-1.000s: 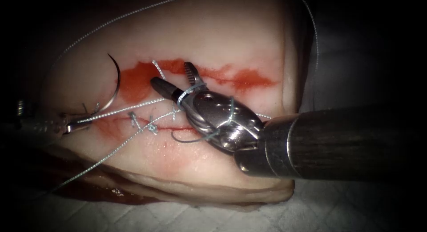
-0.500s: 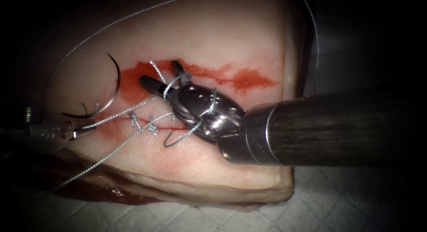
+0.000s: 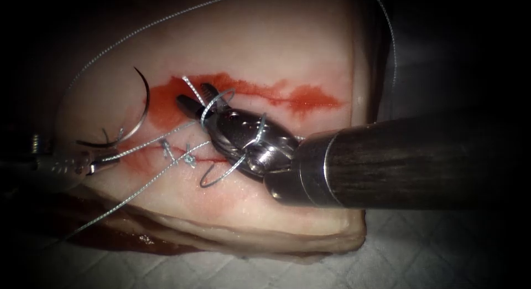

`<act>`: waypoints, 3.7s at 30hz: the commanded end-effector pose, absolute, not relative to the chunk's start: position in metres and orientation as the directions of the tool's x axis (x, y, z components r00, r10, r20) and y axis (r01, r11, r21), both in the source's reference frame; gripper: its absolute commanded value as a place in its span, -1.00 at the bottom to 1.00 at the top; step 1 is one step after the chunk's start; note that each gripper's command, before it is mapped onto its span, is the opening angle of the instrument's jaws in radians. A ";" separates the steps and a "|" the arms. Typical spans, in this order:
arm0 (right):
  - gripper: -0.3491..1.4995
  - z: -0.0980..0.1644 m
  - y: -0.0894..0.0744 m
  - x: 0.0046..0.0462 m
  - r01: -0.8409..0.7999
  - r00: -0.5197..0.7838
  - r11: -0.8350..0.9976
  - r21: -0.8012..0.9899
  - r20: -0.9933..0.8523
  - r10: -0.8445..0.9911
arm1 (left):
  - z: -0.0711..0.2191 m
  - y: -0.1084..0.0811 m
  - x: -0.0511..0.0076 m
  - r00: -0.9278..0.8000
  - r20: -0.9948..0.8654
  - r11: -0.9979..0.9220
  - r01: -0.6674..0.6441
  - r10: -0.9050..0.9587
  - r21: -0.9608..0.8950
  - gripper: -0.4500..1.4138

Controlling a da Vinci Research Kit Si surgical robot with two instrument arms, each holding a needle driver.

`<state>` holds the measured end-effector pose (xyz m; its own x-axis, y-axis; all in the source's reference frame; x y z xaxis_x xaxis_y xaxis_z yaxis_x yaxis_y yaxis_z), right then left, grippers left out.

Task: Wound Closure

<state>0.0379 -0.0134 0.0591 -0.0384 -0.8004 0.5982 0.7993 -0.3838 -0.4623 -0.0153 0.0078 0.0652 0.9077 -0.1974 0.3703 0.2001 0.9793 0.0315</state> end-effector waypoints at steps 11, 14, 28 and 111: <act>-1.00 0.058 -0.013 0.0387 0.808 -0.055 -0.391 -0.441 0.605 -0.795 | 0.066 0.008 -0.0158 0.908 0.371 0.979 0.199 -0.196 0.031 -1.00; -1.00 0.058 -0.013 0.0383 0.815 -0.046 -0.381 -0.436 0.607 -0.793 | 0.066 0.008 -0.0157 0.909 0.371 0.981 0.193 -0.191 0.032 -1.00; -1.00 0.057 -0.012 0.0371 0.772 0.028 -0.385 -0.505 0.633 -0.774 | 0.072 0.014 -0.0146 0.889 0.256 0.920 0.392 -0.379 -0.001 -1.00; -1.00 0.057 -0.009 0.0365 0.717 0.495 0.095 -0.690 0.409 -0.766 | 0.075 0.022 -0.0214 0.938 0.014 0.916 0.336 -0.347 0.220 -1.00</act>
<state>0.0355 -0.0092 0.0563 0.4948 -0.7667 0.4091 0.7175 0.0949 -0.6900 -0.0207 0.0209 0.0741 0.9406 -0.3394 0.0079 0.3289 0.9167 0.2268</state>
